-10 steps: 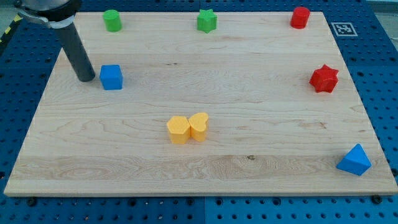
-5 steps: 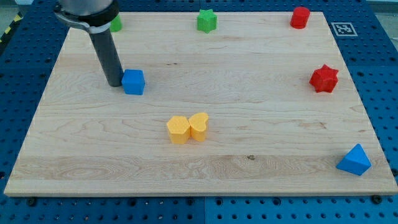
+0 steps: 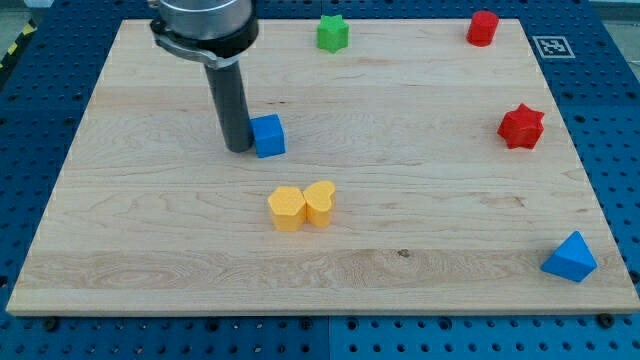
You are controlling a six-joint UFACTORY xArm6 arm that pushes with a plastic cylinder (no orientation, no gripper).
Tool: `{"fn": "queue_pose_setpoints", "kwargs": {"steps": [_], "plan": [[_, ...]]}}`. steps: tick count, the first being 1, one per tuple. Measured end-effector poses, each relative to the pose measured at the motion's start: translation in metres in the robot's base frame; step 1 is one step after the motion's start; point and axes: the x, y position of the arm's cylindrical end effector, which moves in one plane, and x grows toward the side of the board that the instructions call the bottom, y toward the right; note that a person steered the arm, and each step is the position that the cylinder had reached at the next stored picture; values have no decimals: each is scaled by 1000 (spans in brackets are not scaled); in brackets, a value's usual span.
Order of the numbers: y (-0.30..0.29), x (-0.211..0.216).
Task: Move the blue cube towards the red star
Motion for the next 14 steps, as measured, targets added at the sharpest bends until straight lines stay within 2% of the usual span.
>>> {"fn": "queue_pose_setpoints", "kwargs": {"steps": [2,7,10,12,13,14], "plan": [[26,0],[45,-9],[126,-14],[211,-44],[233,-47],[225,-44]]}}
